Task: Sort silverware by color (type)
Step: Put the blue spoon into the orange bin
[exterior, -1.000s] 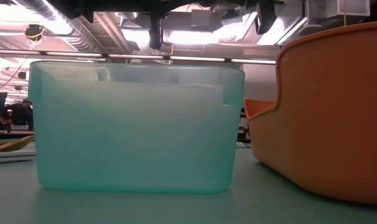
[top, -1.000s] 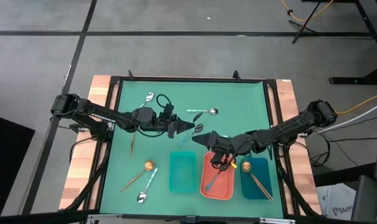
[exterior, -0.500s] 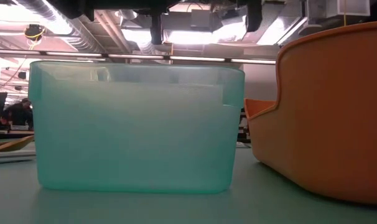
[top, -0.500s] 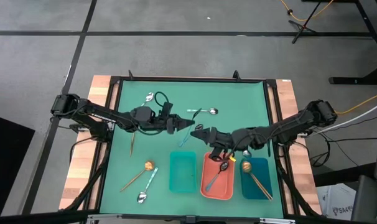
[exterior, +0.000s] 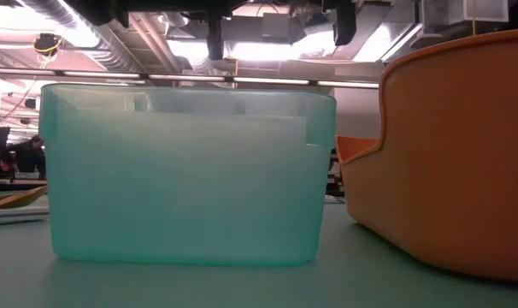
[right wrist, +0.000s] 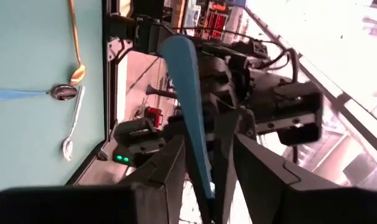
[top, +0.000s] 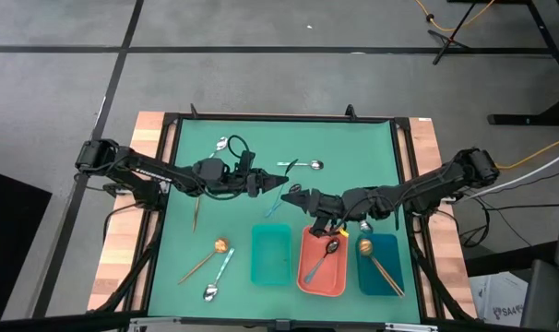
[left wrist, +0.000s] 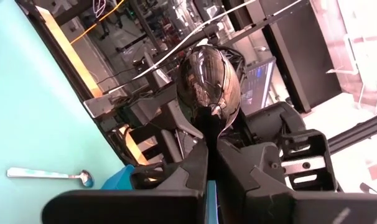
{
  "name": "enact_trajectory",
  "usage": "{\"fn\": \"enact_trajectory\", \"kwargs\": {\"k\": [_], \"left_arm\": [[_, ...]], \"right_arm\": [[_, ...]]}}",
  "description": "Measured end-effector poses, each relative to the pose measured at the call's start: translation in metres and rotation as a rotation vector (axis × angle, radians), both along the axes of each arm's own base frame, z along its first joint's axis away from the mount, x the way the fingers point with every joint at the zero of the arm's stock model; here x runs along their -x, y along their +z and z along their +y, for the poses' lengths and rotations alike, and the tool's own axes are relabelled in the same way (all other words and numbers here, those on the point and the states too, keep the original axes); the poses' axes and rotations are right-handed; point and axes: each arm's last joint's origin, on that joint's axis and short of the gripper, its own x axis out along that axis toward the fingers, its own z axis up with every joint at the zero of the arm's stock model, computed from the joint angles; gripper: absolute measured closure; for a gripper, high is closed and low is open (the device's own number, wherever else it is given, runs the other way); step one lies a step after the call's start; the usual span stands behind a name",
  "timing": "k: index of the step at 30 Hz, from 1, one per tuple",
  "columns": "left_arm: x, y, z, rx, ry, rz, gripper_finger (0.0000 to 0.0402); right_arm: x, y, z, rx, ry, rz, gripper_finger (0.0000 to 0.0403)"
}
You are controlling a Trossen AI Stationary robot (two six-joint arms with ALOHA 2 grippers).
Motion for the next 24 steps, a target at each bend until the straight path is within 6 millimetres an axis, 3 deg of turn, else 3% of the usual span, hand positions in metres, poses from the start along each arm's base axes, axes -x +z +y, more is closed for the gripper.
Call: {"fn": "enact_trajectory", "kwargs": {"k": [11, 24], "left_arm": [[0.000, 0.000, 0.000, -0.003, 0.005, -0.003, 0.0390], [0.000, 0.000, 0.000, -0.004, -0.003, -0.004, 0.0390]], "right_arm": [[-0.012, -0.007, -0.022, 0.024, -0.036, 0.004, 0.0270], [-0.016, -0.010, -0.021, 0.047, -0.031, -0.010, 0.0274]]}}
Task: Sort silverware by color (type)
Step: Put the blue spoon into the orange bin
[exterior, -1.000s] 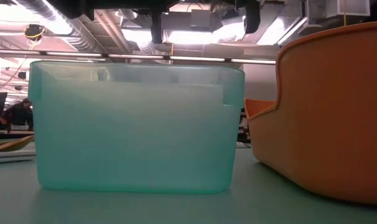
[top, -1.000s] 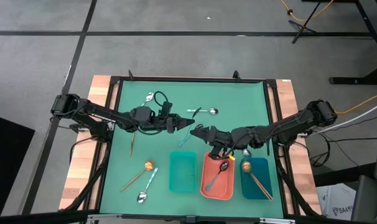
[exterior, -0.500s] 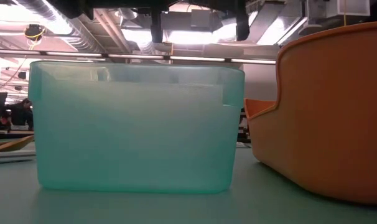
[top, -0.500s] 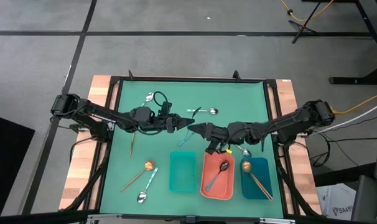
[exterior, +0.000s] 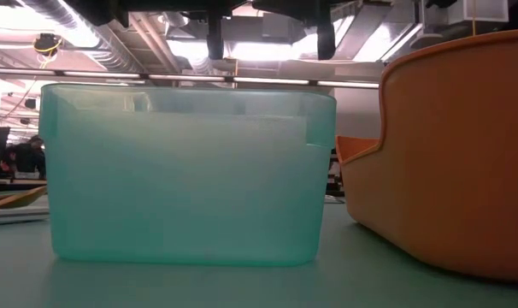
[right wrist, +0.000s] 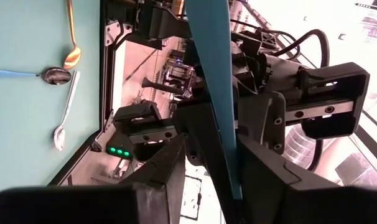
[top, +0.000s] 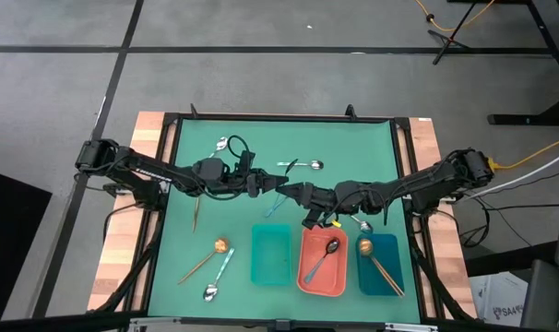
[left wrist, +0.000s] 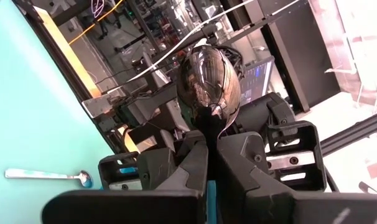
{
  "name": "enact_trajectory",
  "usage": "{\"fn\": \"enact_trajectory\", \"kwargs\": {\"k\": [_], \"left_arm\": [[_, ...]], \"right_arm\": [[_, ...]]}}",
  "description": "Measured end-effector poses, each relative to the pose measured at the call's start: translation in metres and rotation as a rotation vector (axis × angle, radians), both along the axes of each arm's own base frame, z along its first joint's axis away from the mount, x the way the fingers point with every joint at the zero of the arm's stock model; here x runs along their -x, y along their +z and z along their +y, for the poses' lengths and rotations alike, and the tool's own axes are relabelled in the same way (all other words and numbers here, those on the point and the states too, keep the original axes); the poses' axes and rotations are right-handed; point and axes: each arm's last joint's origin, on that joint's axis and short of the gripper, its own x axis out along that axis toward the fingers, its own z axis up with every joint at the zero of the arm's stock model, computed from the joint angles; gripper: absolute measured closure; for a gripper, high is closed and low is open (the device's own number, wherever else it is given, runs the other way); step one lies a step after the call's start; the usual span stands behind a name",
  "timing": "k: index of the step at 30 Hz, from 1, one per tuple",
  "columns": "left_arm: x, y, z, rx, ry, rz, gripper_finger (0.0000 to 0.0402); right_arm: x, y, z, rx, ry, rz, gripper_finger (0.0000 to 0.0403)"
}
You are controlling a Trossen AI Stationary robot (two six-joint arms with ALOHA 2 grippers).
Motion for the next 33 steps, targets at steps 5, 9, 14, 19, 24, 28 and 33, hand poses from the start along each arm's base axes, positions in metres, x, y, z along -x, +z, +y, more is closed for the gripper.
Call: {"fn": "enact_trajectory", "kwargs": {"k": [5, 9, 14, 19, 24, 28, 33], "left_arm": [[-0.0001, -0.0003, 0.0000, 0.000, 0.000, 0.003, 0.0390], [-0.0002, -0.0006, 0.0000, -0.001, 0.001, 0.005, 0.0390], [-0.0004, -0.0021, 0.0000, -0.002, 0.001, 0.021, 0.0390], [-0.0005, -0.0035, 0.0000, -0.002, 0.001, 0.035, 0.0390], [-0.0006, -0.0045, 0.0000, -0.003, 0.001, 0.045, 0.0390], [-0.0006, -0.0053, 0.0000, -0.002, 0.001, 0.054, 0.0390], [-0.0006, -0.0056, 0.0002, -0.002, 0.009, 0.057, 0.0378]], "right_arm": [[0.0000, 0.0001, 0.0000, 0.000, 0.001, -0.001, 0.0302], [0.0000, 0.0003, 0.0000, 0.000, 0.001, -0.003, 0.0329], [0.0000, 0.0001, 0.0002, 0.000, 0.002, -0.001, 0.0350], [0.0000, -0.0002, 0.0002, 0.000, 0.002, 0.002, 0.0361], [0.0001, -0.0006, 0.0002, 0.000, 0.002, 0.005, 0.0373], [0.0001, -0.0012, 0.0002, 0.001, 0.002, 0.011, 0.0386], [0.0001, -0.0011, 0.0002, -0.010, 0.002, 0.008, 0.0397]]}}
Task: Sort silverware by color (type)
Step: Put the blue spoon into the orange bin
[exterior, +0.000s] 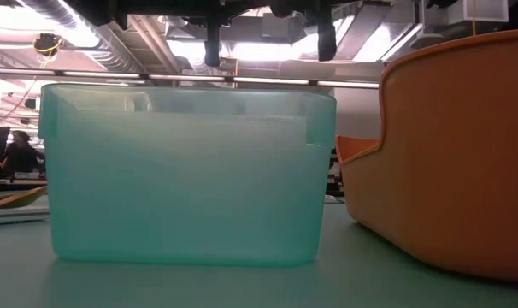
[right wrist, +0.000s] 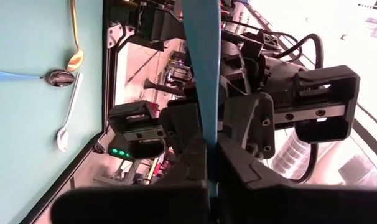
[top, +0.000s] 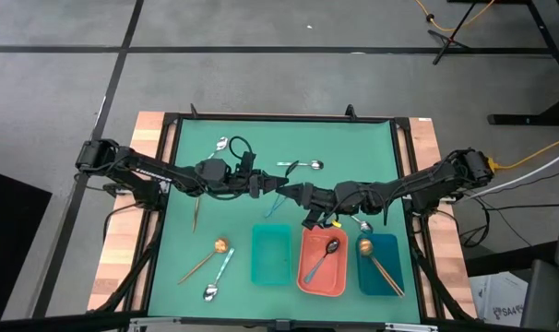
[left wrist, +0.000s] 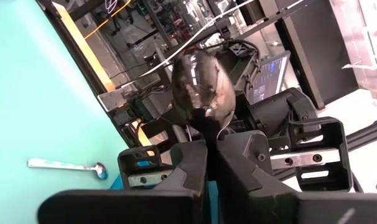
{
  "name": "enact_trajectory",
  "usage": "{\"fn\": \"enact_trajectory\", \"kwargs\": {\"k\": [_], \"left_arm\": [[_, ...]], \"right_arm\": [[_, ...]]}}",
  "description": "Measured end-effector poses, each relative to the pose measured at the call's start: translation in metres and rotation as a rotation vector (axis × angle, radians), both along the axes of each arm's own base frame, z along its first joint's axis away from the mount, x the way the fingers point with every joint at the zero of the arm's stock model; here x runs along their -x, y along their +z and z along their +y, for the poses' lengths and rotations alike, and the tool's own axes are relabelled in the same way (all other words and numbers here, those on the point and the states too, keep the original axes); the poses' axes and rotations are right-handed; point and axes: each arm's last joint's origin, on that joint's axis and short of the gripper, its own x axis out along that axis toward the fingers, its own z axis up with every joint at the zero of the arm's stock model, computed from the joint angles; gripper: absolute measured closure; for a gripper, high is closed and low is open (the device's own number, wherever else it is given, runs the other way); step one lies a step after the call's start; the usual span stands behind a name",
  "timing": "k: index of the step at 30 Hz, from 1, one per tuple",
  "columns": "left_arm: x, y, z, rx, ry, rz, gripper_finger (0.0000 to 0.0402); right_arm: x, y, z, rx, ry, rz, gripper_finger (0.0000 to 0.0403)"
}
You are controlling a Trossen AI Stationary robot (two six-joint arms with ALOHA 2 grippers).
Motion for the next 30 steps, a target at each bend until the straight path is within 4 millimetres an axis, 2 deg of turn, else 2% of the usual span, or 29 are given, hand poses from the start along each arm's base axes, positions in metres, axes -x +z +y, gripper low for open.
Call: {"fn": "enact_trajectory", "kwargs": {"k": [17, 24, 30], "left_arm": [[0.000, -0.001, 0.000, -0.002, 0.003, 0.008, 0.0303], [0.000, -0.002, 0.001, -0.076, 0.032, 0.035, 0.0296], [0.000, -0.008, 0.002, -0.083, 0.039, 0.090, 0.0299]], "right_arm": [[0.000, -0.004, 0.000, -0.062, -0.005, 0.024, 0.0400], [0.000, -0.005, 0.000, -0.162, -0.012, 0.024, 0.0400], [0.004, -0.010, 0.012, -0.194, -0.016, 0.061, 0.0400]]}}
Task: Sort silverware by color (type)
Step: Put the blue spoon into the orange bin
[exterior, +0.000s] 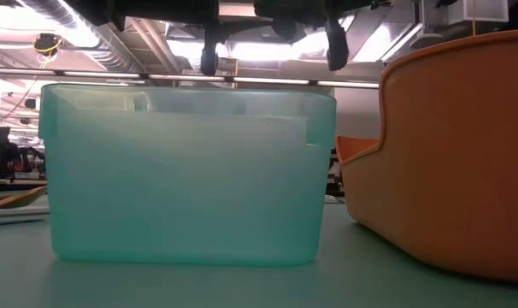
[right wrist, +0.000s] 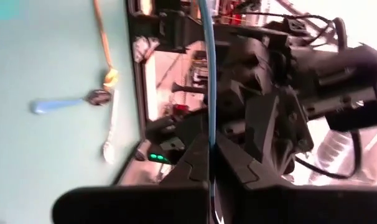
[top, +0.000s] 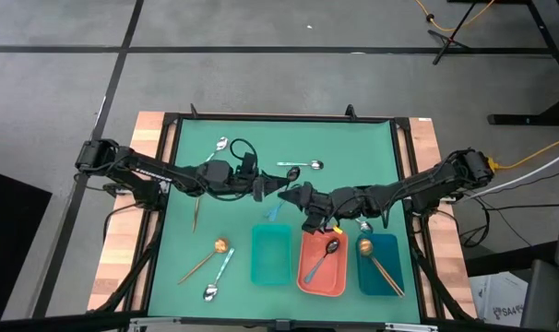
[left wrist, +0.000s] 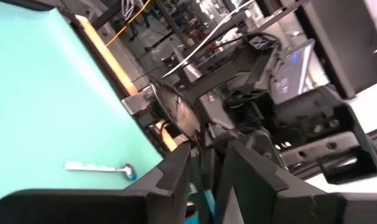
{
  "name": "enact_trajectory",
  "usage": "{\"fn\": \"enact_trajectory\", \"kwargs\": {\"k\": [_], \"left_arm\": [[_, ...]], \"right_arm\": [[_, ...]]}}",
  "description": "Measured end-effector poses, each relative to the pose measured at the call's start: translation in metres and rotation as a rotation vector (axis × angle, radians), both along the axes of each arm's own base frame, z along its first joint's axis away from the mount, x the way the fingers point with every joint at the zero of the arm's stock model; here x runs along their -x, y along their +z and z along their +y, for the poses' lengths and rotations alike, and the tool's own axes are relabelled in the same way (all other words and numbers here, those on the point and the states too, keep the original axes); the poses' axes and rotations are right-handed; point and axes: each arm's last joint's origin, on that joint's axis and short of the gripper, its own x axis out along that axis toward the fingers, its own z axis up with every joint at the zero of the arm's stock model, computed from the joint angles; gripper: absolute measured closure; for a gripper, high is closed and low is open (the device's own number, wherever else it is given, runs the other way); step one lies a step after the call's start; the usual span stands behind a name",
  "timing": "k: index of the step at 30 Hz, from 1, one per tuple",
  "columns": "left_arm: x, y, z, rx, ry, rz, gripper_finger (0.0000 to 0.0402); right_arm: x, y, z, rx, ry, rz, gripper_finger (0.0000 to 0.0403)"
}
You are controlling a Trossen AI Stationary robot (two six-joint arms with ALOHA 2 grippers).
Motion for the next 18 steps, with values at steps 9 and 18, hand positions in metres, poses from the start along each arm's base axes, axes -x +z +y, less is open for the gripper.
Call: {"fn": "enact_trajectory", "kwargs": {"k": [9, 18], "left_arm": [[0.001, -0.012, 0.000, -0.009, 0.001, 0.127, 0.0300], [0.003, -0.023, 0.001, -0.044, 0.011, 0.244, 0.0303]], "right_arm": [[0.012, -0.017, 0.024, -0.120, -0.033, 0.139, 0.0400], [0.030, -0.035, 0.048, -0.265, -0.042, 0.292, 0.0400]]}}
